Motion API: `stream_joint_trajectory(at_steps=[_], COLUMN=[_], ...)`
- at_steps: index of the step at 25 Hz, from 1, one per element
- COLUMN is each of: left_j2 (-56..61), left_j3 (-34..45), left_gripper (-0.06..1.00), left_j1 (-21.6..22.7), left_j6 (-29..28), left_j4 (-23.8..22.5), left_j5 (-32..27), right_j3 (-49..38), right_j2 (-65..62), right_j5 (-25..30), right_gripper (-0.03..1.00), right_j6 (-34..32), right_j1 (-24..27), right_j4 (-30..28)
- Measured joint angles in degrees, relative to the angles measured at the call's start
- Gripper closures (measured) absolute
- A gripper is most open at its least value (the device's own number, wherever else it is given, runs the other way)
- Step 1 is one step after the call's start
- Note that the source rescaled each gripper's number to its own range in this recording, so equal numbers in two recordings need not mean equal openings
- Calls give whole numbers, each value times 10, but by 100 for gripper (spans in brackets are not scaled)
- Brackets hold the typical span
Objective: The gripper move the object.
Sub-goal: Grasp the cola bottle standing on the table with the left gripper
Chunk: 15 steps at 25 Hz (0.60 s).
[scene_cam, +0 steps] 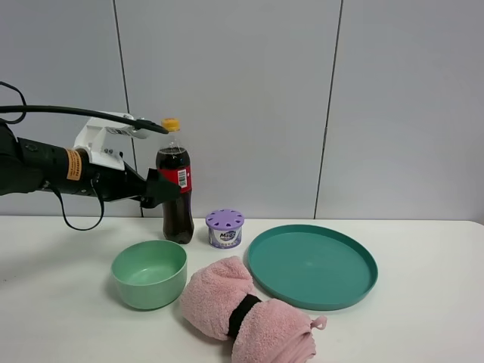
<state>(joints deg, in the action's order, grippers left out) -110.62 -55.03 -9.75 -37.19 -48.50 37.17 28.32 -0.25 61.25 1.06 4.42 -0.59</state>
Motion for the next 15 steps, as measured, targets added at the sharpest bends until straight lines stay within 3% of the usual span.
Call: stream_joint_trajectory(at_steps=[10, 15], left_j2=[-45, -55], left_j3=[-63, -80], left_gripper=[-6, -6], left_j1=[0, 0], left_j6=[-32, -31], left_j4=[3, 26], left_j5=[0, -7], right_j3=[0, 0], right_j2=[0, 0], right_j5=[0, 0], right_gripper=[-3, -3], right_j6=[0, 0], right_j1=[0, 0], right_j4=[0, 0])
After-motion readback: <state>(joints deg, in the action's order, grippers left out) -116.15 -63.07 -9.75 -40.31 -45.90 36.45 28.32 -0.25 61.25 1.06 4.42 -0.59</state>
